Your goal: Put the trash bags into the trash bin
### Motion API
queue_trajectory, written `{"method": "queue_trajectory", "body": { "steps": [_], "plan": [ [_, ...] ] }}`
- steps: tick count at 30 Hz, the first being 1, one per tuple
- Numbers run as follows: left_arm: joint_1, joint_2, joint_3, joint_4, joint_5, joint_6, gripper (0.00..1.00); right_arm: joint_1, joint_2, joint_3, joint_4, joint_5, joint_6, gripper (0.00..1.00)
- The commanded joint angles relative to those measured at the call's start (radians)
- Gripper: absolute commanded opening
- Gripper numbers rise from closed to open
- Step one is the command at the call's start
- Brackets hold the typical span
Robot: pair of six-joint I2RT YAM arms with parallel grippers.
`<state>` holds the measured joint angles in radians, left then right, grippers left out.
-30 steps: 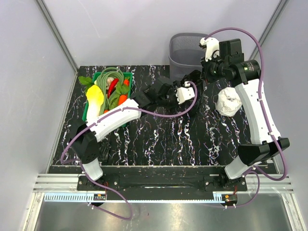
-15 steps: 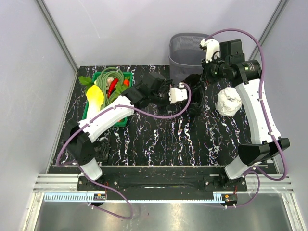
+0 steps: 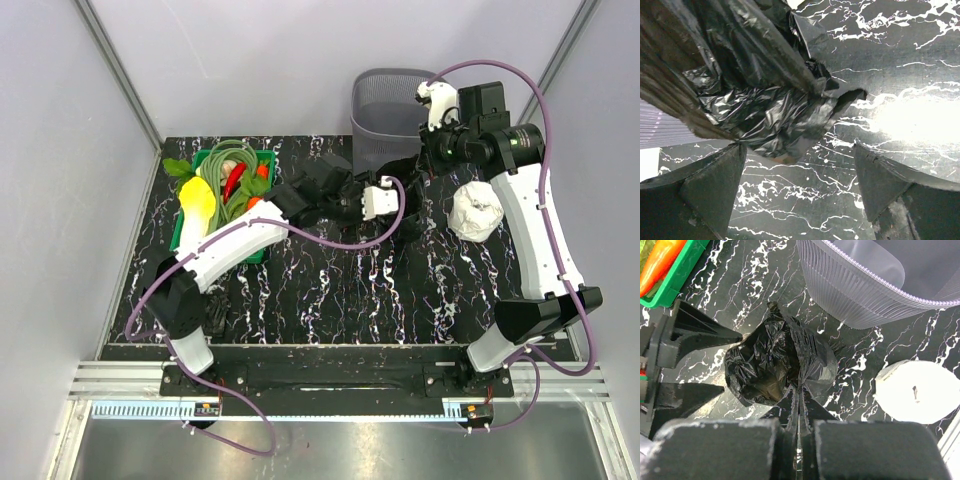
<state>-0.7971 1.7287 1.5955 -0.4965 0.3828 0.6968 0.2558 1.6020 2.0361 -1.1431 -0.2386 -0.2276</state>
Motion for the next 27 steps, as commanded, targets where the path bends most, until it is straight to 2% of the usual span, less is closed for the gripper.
{"method": "queue_trajectory", "body": {
  "steps": [1, 5, 8, 11, 18, 23, 27],
  "plan": [
    [-0.017, 0.000, -0.042, 0.151, -0.051, -0.066, 0.93, -0.009, 0.004, 0.036, 0.006, -0.030, 0.001, 0.00],
    [-0.017, 0.025, -0.035, 0.185, -0.087, -0.077, 0.87, -0.012, 0.010, 0.047, -0.004, -0.030, -0.001, 0.00],
    [-0.011, 0.034, -0.045, 0.202, -0.093, -0.068, 0.77, -0.013, 0.001, 0.042, -0.003, -0.024, -0.003, 0.00],
    [0.007, 0.043, -0.048, 0.211, -0.061, -0.082, 0.56, -0.021, -0.010, 0.035, -0.003, -0.024, -0.003, 0.00],
    [0.018, 0.069, -0.058, 0.230, -0.039, -0.098, 0.35, -0.033, -0.020, 0.039, -0.004, -0.024, 0.001, 0.00],
    [0.018, 0.060, -0.086, 0.230, -0.039, -0.097, 0.00, -0.046, -0.025, 0.042, -0.010, -0.008, -0.012, 0.00],
    [0.026, 0.016, -0.138, 0.224, -0.038, -0.085, 0.00, -0.072, -0.025, 0.047, -0.007, 0.002, -0.021, 0.00]
  ]
}}
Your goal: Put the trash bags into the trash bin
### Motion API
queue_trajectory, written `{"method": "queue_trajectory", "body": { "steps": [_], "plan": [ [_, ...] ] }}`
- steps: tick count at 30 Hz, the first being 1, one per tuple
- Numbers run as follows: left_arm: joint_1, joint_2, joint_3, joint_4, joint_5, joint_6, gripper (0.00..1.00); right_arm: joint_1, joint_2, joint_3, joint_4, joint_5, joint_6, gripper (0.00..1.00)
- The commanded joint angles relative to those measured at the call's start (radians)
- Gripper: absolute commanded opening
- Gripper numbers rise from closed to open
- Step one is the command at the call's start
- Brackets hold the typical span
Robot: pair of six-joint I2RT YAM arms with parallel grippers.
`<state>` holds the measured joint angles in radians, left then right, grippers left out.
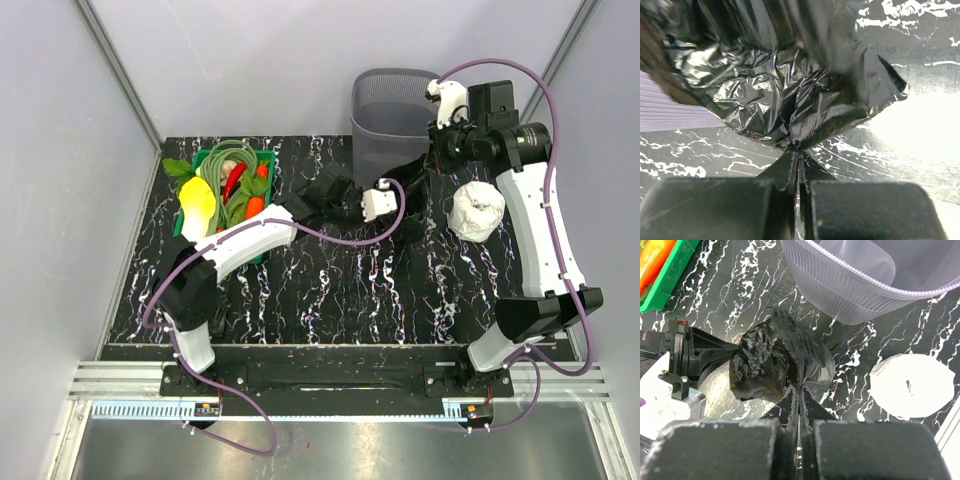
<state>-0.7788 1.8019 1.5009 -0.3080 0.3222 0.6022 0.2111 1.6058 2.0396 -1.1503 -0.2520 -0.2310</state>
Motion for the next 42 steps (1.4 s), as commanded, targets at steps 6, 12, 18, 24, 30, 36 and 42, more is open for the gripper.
{"method": "queue_trajectory", "body": {
  "steps": [6, 12, 18, 24, 30, 36, 42],
  "plan": [
    [0.018, -0.139, -0.114, -0.019, 0.041, 0.068, 0.00, -0.064, -0.032, 0.059, 0.001, 0.054, -0.036, 0.00],
    [0.038, -0.188, -0.114, -0.204, 0.100, 0.191, 0.00, -0.078, -0.066, 0.007, 0.024, 0.129, -0.067, 0.00],
    [0.062, -0.214, -0.093, -0.429, 0.110, 0.330, 0.00, -0.090, -0.119, -0.100, 0.080, 0.214, -0.100, 0.00],
    [0.082, -0.243, -0.099, -0.540, 0.100, 0.384, 0.00, -0.104, -0.156, -0.176, 0.123, 0.287, -0.128, 0.00],
    [0.084, -0.236, -0.113, -0.664, 0.084, 0.441, 0.00, -0.121, -0.165, -0.199, 0.133, 0.329, -0.146, 0.00],
    [0.082, -0.233, -0.130, -0.701, 0.179, 0.423, 0.11, -0.121, -0.205, -0.321, 0.141, 0.074, -0.153, 0.00],
    [0.053, -0.176, -0.100, -0.747, 0.244, 0.426, 0.16, -0.121, -0.219, -0.443, 0.178, 0.056, -0.159, 0.00]
  ]
}}
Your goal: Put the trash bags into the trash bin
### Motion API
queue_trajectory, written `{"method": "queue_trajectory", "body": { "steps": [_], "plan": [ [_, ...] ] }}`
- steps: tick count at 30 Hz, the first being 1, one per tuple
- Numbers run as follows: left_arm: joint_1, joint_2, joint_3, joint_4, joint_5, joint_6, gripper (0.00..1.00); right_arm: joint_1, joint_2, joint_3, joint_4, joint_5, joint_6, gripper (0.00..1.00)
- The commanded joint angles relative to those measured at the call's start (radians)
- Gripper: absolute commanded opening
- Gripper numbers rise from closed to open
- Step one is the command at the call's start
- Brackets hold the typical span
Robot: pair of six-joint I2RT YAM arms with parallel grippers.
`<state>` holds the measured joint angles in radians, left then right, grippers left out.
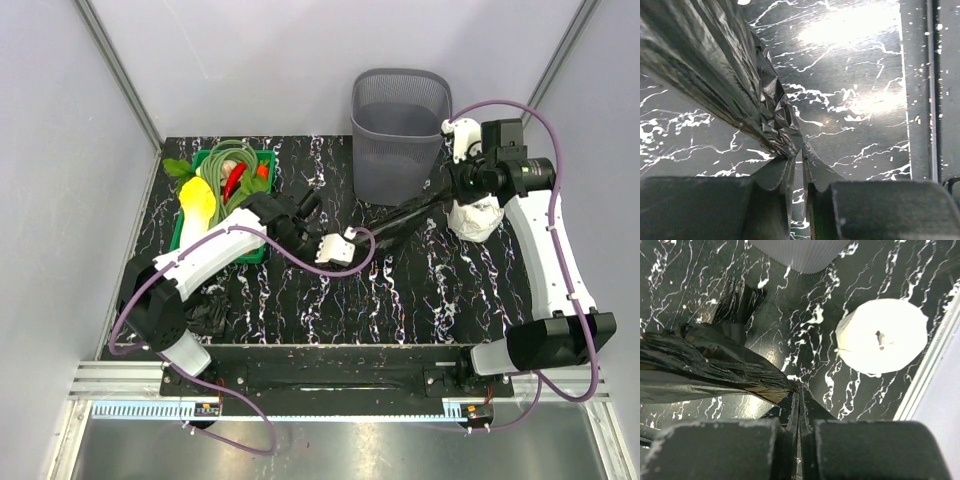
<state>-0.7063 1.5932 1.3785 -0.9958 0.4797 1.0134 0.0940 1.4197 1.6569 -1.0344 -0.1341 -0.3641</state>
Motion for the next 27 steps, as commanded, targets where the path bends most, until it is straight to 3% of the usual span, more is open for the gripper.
{"method": "queue_trajectory", "body": {
  "steps": [1, 5, 12, 19, 21, 25, 27],
  "plan": [
    [-0.025, 0.045, 0.021, -0.063, 0.088, 0.014, 0.18, -0.005, -0.037, -0.080, 0.063, -0.080, -0.032, 0.00],
    [-0.067, 0.085, -0.015, -0.072, 0.068, 0.014, 0.20, -0.005, -0.057, -0.141, 0.105, 0.011, -0.042, 0.00],
    [-0.093, 0.094, -0.136, -0.021, 0.025, 0.005, 0.09, -0.014, -0.074, -0.169, 0.158, 0.191, -0.094, 0.00],
    [-0.093, 0.047, -0.219, 0.085, 0.007, -0.030, 0.04, -0.045, -0.091, -0.160, 0.151, 0.110, -0.119, 0.00],
    [-0.091, 0.044, -0.207, 0.118, 0.017, -0.061, 0.11, -0.045, -0.110, -0.184, 0.145, 0.041, -0.140, 0.00],
    [-0.071, 0.063, -0.116, 0.189, 0.049, -0.149, 0.38, -0.043, -0.151, -0.236, 0.117, -0.053, -0.197, 0.00],
    [-0.061, 0.086, -0.038, 0.258, 0.074, -0.237, 0.43, -0.045, -0.176, -0.261, 0.102, -0.102, -0.223, 0.00]
  ]
}}
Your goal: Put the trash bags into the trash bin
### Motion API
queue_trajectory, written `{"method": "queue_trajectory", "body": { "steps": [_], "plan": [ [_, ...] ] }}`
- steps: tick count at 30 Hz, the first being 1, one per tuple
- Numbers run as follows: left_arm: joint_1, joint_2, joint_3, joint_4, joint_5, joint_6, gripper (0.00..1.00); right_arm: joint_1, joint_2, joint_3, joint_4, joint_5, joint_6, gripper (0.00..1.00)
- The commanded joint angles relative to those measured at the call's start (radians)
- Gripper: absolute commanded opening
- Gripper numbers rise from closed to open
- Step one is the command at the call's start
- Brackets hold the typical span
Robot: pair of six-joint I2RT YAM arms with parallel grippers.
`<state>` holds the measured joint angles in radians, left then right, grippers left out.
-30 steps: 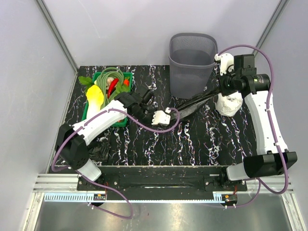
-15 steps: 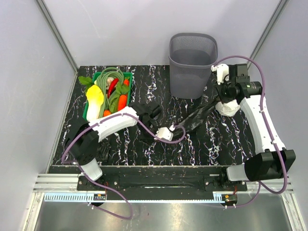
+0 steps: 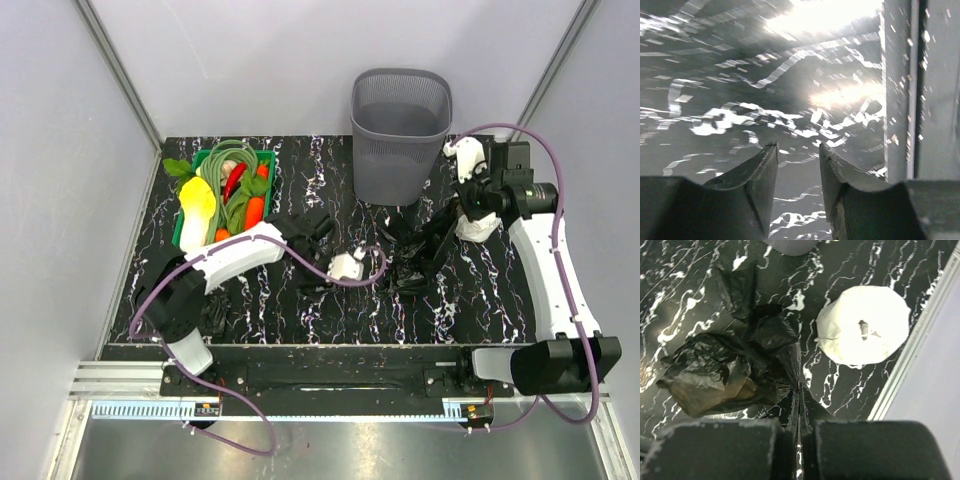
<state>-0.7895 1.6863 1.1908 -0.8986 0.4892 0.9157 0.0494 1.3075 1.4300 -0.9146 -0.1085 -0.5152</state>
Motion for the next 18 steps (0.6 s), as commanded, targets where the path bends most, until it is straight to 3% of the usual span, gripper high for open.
{"method": "queue_trajectory", "body": {
  "steps": [1, 5, 7, 9, 18],
  "plan": [
    [0.027, 0.009, 0.185, 0.197, 0.074, -0.194, 0.48, 0.000, -0.071, -0.043, -0.024, -0.169, -0.074, 0.00],
    [0.032, 0.062, 0.283, 0.392, 0.109, -0.421, 0.68, 0.000, -0.094, -0.036, -0.058, -0.285, -0.068, 0.00],
    [0.032, 0.087, 0.312, 0.479, 0.127, -0.483, 0.73, 0.000, -0.112, -0.039, -0.063, -0.338, -0.072, 0.00],
    [0.032, 0.119, 0.345, 0.558, 0.121, -0.512, 0.76, 0.000, -0.128, -0.033, -0.061, -0.370, -0.071, 0.00],
    [0.039, 0.299, 0.544, 0.587, 0.233, -0.601, 0.83, 0.000, -0.131, 0.064, -0.119, -0.457, -0.049, 0.00]
  ]
}}
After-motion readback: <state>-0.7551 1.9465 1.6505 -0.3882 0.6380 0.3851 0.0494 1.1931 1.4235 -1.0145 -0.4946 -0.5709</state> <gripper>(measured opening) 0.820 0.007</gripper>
